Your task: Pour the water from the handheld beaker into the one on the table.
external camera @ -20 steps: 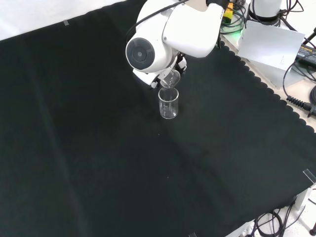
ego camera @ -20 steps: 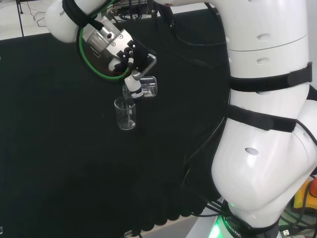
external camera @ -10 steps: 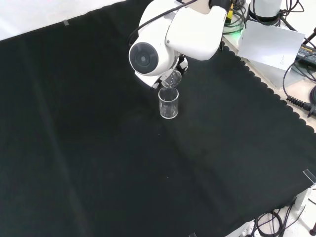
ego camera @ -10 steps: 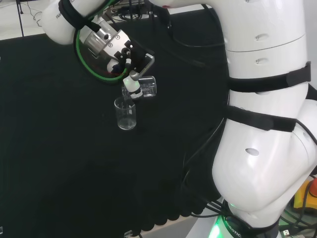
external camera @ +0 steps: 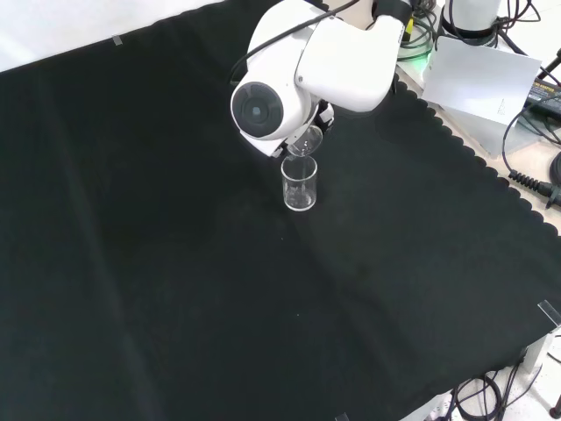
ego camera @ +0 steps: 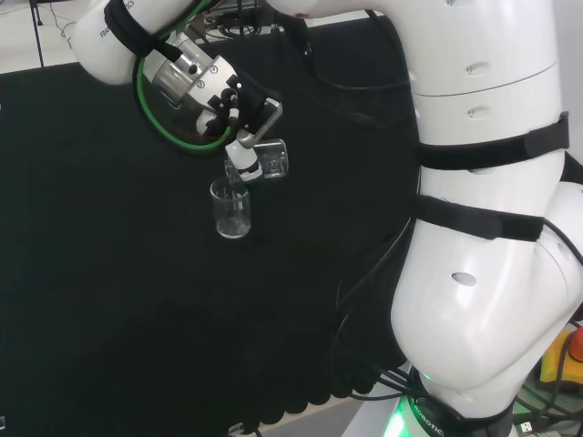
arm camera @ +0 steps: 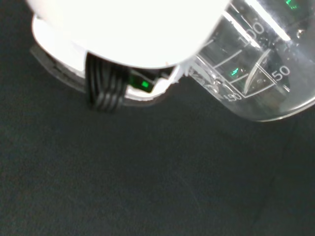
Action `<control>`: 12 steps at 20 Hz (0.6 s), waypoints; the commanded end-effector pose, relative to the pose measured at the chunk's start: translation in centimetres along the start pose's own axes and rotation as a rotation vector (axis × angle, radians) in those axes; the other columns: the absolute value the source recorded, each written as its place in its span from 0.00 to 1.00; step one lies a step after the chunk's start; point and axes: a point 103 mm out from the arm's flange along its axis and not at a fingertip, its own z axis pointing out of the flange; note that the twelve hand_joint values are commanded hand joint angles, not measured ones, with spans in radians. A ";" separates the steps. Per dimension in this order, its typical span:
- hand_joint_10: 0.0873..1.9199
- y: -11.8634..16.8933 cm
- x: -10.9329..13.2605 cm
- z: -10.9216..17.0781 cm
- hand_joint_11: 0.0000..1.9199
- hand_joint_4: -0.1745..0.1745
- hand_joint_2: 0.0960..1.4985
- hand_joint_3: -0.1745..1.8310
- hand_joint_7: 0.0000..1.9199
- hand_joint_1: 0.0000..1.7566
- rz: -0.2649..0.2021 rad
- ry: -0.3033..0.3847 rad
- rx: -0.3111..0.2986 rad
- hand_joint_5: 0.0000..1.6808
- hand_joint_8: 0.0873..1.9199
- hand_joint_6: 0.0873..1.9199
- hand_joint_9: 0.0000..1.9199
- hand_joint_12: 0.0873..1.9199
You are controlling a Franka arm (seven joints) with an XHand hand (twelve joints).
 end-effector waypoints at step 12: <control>0.35 0.2 0.2 -0.3 0.64 0.00 0.26 0.58 0.74 0.76 0.028 -0.045 0.032 0.72 0.36 0.39 0.81 0.34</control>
